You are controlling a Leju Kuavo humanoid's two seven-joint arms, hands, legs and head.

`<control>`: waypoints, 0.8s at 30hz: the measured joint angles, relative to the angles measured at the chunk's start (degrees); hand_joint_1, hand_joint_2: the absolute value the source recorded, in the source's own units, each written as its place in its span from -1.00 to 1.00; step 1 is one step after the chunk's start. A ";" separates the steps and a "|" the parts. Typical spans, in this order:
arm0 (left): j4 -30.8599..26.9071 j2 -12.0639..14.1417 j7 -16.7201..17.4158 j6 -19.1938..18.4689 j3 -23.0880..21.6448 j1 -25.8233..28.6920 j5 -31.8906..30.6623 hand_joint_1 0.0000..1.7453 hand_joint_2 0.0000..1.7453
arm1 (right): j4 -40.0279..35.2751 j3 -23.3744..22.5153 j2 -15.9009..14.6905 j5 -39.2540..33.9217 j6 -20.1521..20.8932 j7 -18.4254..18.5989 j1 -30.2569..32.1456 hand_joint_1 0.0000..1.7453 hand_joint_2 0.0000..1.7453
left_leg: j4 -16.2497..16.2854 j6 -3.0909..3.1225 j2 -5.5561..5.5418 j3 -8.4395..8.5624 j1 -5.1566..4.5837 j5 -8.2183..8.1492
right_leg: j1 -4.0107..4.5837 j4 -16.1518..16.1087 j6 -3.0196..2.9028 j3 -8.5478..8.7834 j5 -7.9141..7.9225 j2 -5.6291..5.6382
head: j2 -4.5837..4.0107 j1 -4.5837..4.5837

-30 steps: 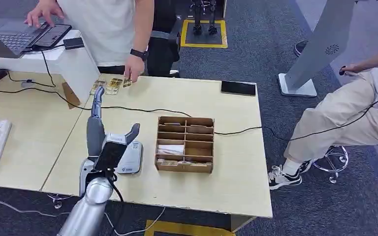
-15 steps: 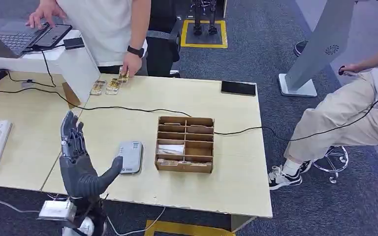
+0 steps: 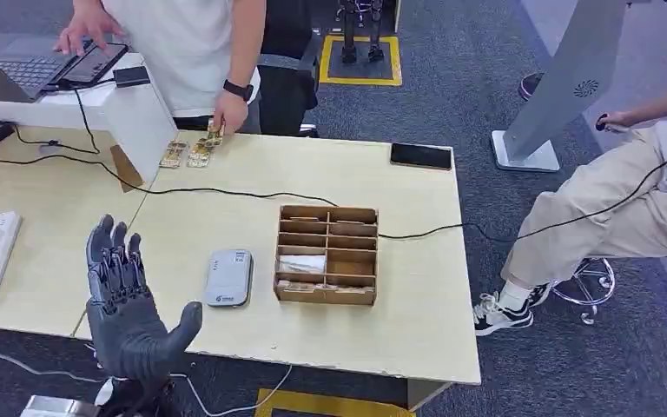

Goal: Pass the card to the sensor for recognition and then transmit it.

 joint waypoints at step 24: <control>14.56 -6.62 12.78 24.28 -0.72 -6.43 -61.16 -1.00 1.00 | -2.67 1.88 0.00 4.92 4.18 0.15 0.94 -1.00 1.00 | -0.01 -0.02 -0.02 0.04 0.00 0.02 | 0.02 0.01 -0.07 0.03 0.04 -0.06 | 0.00 0.04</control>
